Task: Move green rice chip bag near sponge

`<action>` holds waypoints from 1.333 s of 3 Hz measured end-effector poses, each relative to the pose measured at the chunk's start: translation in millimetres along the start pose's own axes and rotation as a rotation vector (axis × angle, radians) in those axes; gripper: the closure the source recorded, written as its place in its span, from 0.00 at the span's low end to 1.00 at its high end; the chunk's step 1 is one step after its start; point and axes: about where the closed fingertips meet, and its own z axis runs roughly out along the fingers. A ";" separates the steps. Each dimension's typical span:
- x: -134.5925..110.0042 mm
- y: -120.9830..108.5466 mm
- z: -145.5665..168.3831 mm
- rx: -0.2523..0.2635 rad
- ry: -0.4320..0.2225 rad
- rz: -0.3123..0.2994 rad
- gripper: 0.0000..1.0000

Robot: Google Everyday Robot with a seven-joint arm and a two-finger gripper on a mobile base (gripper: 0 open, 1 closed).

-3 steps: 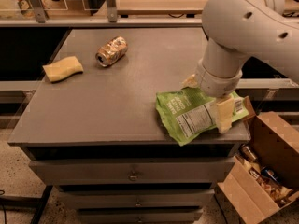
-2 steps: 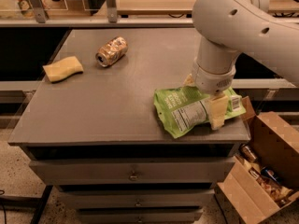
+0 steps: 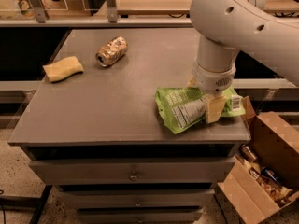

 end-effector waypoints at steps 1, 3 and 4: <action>0.0 0.0 -0.1 0.000 0.000 0.000 1.00; -14.6 -12.2 -32.7 0.118 -0.030 -0.055 1.00; -38.9 -27.7 -80.4 0.247 -0.047 -0.137 1.00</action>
Offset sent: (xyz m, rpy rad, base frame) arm -0.0035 -0.0022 0.0050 0.0060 -0.0190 0.0085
